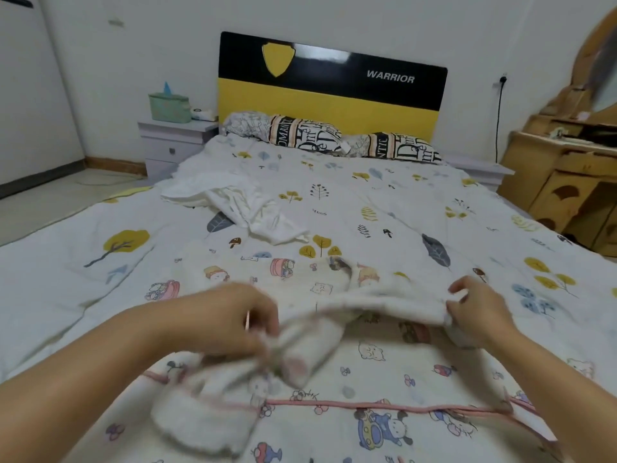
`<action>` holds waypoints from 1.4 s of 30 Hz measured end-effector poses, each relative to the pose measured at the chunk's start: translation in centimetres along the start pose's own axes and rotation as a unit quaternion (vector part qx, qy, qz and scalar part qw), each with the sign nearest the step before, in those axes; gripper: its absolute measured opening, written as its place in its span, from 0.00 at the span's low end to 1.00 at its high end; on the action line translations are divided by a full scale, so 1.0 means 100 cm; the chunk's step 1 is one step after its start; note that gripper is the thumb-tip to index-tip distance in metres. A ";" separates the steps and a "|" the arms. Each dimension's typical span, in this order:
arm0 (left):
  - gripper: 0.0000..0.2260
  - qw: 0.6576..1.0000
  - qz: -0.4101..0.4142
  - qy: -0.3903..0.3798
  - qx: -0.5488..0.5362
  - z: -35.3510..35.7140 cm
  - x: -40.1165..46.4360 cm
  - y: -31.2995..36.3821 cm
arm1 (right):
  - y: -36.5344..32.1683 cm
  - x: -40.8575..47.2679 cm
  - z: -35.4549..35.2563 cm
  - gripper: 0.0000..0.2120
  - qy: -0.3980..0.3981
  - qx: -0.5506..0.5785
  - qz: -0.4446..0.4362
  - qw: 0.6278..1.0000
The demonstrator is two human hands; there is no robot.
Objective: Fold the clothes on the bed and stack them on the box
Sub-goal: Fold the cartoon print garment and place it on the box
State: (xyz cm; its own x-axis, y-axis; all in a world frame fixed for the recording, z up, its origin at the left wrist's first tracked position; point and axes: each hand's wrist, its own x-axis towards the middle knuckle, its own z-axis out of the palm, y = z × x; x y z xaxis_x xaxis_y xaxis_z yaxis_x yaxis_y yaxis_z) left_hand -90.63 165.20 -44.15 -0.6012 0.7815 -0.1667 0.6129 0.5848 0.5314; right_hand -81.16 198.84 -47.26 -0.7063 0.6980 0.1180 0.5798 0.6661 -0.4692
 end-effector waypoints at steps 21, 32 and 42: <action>0.04 0.884 -0.096 -0.121 -0.442 0.059 0.076 0.035 | 0.013 0.015 0.017 0.42 -0.070 0.464 0.201 0.860; 0.28 0.936 -0.202 -0.240 0.161 0.021 0.034 0.036 | -0.034 -0.001 0.021 0.28 0.037 -0.196 -0.113 0.973; 0.08 0.916 -0.169 -0.317 -0.180 0.004 -0.014 0.002 | -0.106 -0.009 0.060 0.09 -0.218 -0.341 -0.237 0.883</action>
State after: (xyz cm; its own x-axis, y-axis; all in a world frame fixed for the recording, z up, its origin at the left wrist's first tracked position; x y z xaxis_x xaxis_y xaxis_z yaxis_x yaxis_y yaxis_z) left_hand -89.47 164.28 -44.18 -0.2364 0.6053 -0.7601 0.1699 0.7960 0.5810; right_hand -89.13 189.61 -47.65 -0.9382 0.2308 -0.2578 0.1827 0.9632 0.1974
